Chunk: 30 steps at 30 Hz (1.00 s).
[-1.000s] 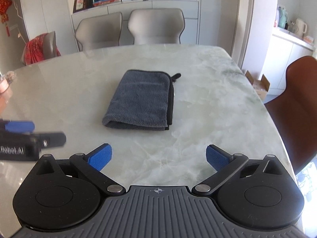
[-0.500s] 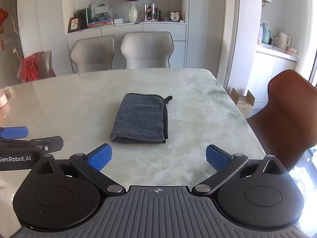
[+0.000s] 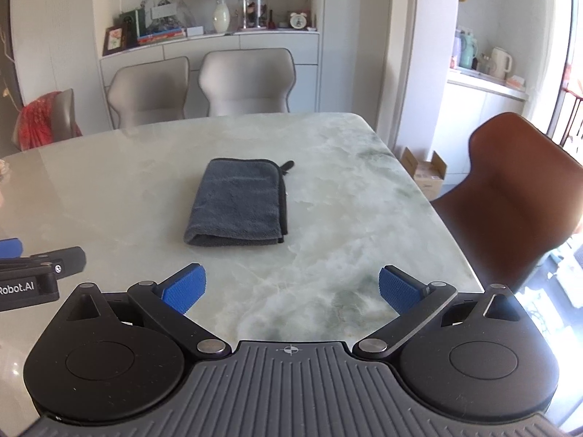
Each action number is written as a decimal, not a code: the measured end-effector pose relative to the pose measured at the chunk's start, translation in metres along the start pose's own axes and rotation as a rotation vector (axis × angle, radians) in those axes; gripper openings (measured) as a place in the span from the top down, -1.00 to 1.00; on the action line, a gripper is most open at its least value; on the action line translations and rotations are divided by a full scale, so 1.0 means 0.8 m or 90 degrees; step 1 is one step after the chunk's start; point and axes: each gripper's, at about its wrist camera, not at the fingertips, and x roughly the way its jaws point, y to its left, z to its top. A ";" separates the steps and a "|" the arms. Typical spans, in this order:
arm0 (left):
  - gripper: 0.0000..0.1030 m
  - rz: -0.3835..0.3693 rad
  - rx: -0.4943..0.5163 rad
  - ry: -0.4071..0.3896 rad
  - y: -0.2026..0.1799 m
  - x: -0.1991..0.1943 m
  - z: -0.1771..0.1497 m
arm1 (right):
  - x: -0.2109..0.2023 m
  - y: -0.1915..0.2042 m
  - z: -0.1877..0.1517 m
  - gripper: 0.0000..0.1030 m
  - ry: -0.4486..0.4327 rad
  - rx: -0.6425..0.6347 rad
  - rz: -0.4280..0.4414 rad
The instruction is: Fold towel
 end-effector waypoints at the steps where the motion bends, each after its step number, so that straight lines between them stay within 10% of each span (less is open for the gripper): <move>1: -0.82 -0.002 -0.001 0.002 0.000 0.000 0.000 | 0.000 0.000 -0.001 -0.99 0.002 0.002 0.003; 30: -0.91 -0.003 0.001 0.027 -0.004 0.009 -0.005 | 0.003 -0.006 -0.009 -0.99 0.010 0.001 0.003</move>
